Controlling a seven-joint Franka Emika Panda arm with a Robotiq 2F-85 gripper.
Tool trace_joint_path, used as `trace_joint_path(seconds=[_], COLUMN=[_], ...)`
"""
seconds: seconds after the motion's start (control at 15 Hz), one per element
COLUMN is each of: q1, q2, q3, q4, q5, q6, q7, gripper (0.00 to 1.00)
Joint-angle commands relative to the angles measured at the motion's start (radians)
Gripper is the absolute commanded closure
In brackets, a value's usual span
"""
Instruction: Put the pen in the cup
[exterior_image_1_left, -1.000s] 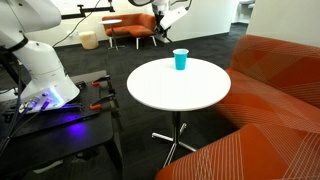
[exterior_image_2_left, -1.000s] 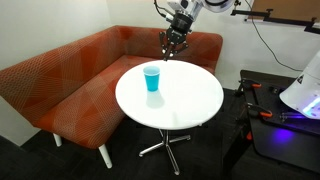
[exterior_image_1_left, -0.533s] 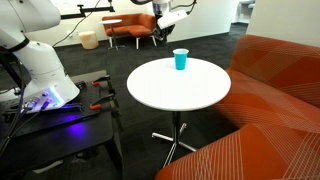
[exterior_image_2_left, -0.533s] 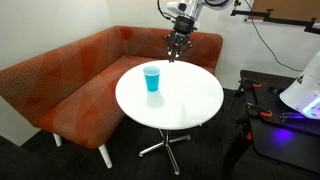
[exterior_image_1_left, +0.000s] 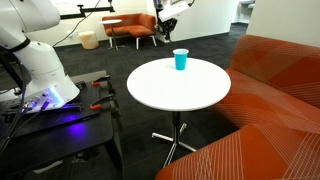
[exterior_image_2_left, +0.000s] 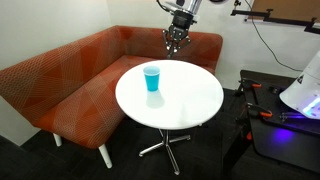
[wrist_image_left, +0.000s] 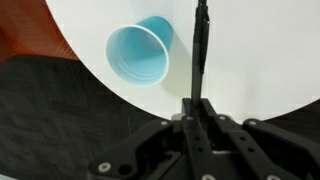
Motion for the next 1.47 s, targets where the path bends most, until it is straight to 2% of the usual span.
trace_joint_path(seconds=[0.0,0.2,0.33,0.6,0.67,0.73,1.07,1.4], q1=[0.002,-0.022,-0.054,-0.14,-0.163,-0.19,-0.272,-0.317], q2=[0.025,0.107,0.19,0.366,0.41,0.473,0.656,0.782], q3=[-0.002,0.033,0.083,0.2,0.227,0.252,0.329,0.383], q4=[0.009,0.022,0.04,0.064,0.067,0.07,0.074,0.074], q5=[-0.018,0.006,0.016,-0.026,-0.033,-0.117,-0.292,-0.307], q6=[0.126,0.276,0.349,0.408,0.411,0.415,0.343,0.243], q7=[-0.052,-0.17,-0.249,-0.393,-0.429,-0.41,-0.383,-0.322], gripper=[0.97,0.97,0.97,0.97,0.97,0.97,0.97,0.97])
